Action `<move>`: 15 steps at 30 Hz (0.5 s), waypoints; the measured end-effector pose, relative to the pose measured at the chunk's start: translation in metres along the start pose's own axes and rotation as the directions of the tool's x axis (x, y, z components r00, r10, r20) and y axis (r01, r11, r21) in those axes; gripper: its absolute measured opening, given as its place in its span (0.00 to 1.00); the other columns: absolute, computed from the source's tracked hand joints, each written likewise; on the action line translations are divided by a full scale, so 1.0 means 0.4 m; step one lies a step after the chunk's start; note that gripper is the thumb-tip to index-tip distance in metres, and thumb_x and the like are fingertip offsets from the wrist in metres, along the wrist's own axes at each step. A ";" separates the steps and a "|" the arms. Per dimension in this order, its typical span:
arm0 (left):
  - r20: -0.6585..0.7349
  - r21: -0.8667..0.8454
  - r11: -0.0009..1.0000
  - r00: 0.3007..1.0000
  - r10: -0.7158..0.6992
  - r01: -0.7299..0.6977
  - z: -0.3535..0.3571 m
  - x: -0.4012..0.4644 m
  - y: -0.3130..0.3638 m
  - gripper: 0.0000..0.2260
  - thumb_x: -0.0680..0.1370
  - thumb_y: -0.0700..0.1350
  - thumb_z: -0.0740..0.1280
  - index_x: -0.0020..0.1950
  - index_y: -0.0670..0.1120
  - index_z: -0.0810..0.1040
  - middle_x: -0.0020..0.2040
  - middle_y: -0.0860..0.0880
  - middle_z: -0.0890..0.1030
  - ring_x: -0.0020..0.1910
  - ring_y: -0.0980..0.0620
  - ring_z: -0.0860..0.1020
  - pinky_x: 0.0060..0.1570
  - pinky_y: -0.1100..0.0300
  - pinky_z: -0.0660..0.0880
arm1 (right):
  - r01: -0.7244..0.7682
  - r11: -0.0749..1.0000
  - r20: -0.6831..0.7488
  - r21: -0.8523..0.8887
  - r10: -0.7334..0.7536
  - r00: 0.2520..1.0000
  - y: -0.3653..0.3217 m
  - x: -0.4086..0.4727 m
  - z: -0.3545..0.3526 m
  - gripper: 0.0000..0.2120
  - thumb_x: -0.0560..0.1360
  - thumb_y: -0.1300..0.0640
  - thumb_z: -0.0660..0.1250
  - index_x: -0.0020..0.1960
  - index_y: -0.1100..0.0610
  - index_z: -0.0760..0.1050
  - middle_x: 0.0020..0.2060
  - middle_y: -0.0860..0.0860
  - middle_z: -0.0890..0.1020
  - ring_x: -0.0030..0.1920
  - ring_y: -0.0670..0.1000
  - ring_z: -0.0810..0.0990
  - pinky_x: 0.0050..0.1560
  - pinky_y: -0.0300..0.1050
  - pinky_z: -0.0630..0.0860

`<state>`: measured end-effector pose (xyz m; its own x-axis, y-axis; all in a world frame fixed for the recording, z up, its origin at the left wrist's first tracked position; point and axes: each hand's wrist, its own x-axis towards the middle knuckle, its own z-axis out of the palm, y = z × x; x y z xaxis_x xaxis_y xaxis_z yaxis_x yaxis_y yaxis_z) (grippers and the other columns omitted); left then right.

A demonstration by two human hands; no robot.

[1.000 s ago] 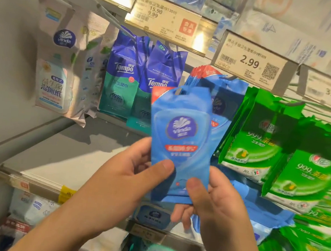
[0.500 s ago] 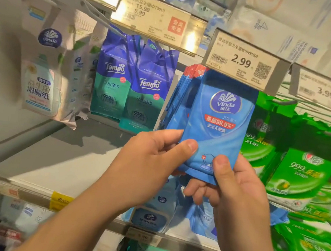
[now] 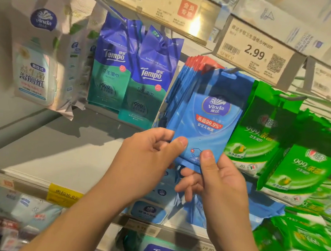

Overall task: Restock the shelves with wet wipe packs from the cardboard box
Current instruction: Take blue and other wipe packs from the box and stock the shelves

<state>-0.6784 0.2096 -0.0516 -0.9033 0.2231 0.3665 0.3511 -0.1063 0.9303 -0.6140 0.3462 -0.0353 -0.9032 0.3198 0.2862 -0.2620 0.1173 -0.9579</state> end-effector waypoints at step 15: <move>-0.055 0.133 0.945 0.955 -0.293 0.298 -0.085 -0.231 -0.134 0.19 0.69 0.66 0.66 0.54 0.59 0.84 0.44 0.55 0.86 0.46 0.53 0.85 0.55 0.47 0.81 | -0.273 0.929 -0.003 -0.250 0.281 0.960 0.100 -0.151 -0.010 0.09 0.82 0.55 0.64 0.50 0.61 0.78 0.34 0.58 0.83 0.29 0.58 0.80 0.28 0.48 0.74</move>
<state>-0.6224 0.1618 -0.1361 -0.9786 0.1910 0.0763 0.0959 0.0952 0.9908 -0.5686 0.3356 -0.0910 -0.9393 0.3430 0.0053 0.0884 0.2570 -0.9624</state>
